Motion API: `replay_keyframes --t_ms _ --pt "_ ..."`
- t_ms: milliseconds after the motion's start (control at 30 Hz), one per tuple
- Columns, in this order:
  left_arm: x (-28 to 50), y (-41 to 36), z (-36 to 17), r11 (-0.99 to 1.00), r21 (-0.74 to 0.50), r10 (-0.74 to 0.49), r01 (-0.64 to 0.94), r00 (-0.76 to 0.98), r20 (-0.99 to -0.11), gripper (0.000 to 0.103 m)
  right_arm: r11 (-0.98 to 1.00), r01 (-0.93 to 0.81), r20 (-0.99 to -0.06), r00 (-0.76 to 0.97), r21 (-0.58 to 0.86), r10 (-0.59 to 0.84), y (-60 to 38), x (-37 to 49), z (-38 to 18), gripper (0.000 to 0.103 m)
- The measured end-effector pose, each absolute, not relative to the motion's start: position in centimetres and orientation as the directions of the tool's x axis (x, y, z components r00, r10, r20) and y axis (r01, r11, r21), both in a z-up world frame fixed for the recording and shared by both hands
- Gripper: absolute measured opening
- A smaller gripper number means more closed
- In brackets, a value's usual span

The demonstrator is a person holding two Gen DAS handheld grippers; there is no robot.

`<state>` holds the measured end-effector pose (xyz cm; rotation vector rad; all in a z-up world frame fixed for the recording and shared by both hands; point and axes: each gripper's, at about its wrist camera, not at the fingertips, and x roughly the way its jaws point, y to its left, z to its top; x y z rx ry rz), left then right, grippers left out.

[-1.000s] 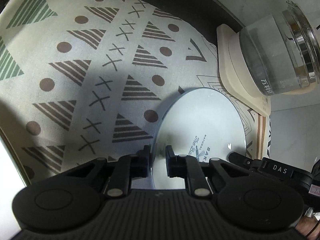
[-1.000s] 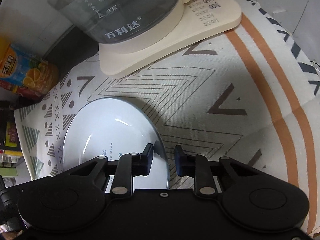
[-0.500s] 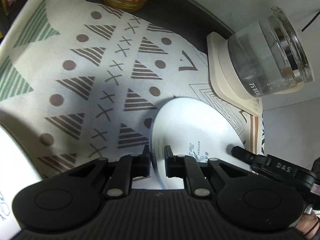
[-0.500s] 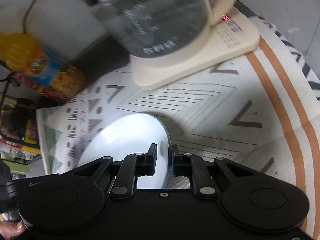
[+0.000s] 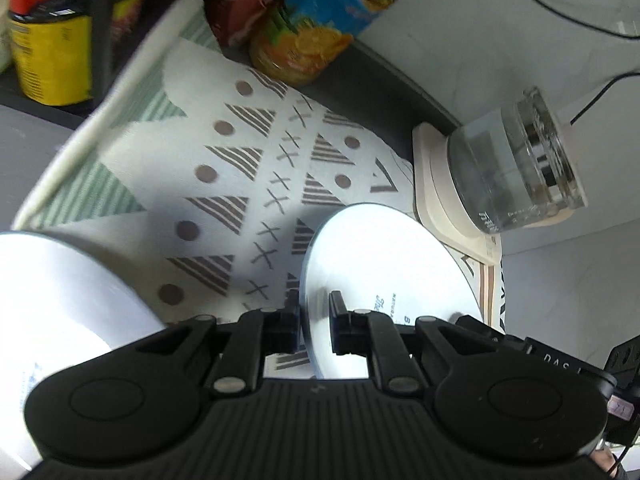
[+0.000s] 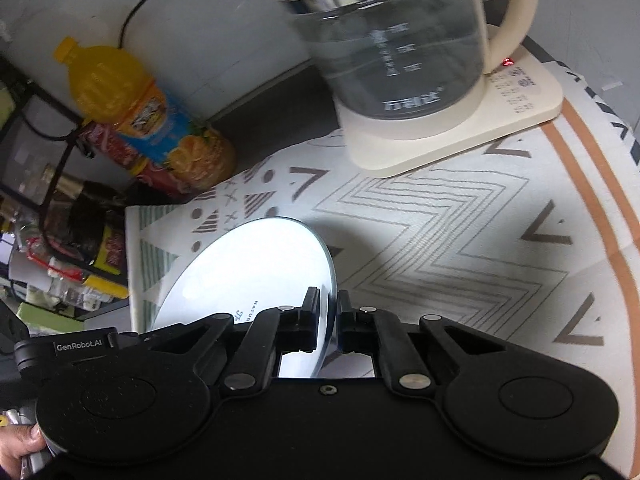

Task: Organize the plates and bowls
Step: 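Lift the 'BAKERY' plate with both grippers over the plate stack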

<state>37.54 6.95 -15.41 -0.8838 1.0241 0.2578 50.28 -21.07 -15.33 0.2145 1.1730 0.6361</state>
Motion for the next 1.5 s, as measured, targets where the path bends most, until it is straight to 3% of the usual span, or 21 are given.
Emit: replay_keyframes --t_ms 900,1500 --pt "25.2 12.7 -12.5 0.565 -0.568 -0.17 -0.599 0.59 -0.79 0.012 0.755 -0.418 -0.751 0.218 0.505 0.623 -15.7 40.4 -13.3 0.008" --pt "18.7 14.1 -14.3 0.515 -0.569 -0.153 -0.641 0.585 -0.797 0.012 0.753 -0.464 -0.779 0.186 0.467 0.598 -13.8 35.2 -14.1 0.008"
